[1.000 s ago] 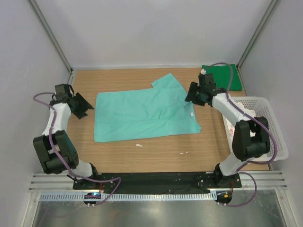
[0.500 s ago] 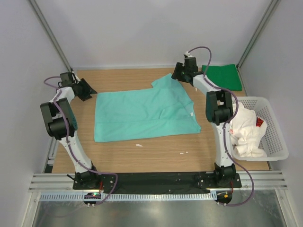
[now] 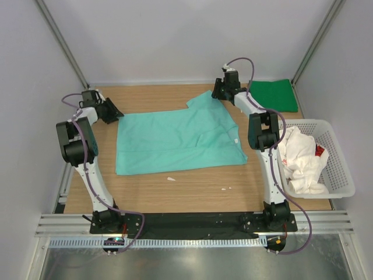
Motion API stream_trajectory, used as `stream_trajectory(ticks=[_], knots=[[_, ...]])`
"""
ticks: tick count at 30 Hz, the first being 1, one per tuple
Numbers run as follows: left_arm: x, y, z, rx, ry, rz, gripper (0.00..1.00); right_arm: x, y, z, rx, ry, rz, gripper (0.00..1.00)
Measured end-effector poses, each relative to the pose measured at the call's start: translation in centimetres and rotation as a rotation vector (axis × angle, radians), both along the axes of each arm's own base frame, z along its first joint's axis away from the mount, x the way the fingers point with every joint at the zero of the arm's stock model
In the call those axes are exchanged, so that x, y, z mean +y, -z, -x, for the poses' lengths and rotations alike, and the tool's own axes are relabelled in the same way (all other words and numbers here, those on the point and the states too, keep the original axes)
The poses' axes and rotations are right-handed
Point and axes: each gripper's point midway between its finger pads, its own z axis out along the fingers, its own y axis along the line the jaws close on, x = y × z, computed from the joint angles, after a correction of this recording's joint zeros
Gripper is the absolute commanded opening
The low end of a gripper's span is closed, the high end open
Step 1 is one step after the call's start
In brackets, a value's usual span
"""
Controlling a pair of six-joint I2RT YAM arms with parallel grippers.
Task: Fold and stack the t-shirts
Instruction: Fold the tshirt
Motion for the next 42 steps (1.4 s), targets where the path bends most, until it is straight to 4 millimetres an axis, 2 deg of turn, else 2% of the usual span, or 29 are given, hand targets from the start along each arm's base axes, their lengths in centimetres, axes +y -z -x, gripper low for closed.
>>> stream_trajectory(ticks=[6, 14, 18, 25, 32, 33, 37, 42], knots=[[-0.3, -0.6, -1.5, -0.027, 0.034, -0.056, 0.42, -0.2, 0.4, 0.3, 0.009, -0.022, 0.032, 0.4], [-0.6, 0.2, -2.9, -0.022, 0.069, -0.084, 0.39, -0.4, 0.6, 0.9, 0.01, -0.065, 0.071, 0.4], [-0.7, 0.3, -2.8, -0.016, 0.081, -0.098, 0.33, -0.3, 0.6, 1.0, 0.007, -0.089, 0.082, 0.39], [-1.0, 0.6, -2.9, -0.009, 0.098, -0.104, 0.22, 0.0, 0.6, 1.4, 0.024, -0.129, 0.067, 0.28], [-1.3, 0.8, -3.1, -0.004, 0.106, -0.09, 0.03, 0.4, 0.8, 1.9, 0.043, -0.152, 0.052, 0.18], [-1.4, 0.8, -3.1, -0.004, 0.108, -0.088, 0.01, 0.5, 0.8, 1.8, 0.045, -0.153, 0.051, 0.14], [-1.5, 0.7, -3.1, -0.001, 0.11, -0.083, 0.0, 0.5, 0.8, 1.5, 0.049, -0.151, 0.052, 0.02], [-1.6, 0.7, -3.0, 0.01, 0.109, -0.078, 0.0, 0.1, 0.8, 1.5, 0.058, -0.123, 0.059, 0.01]])
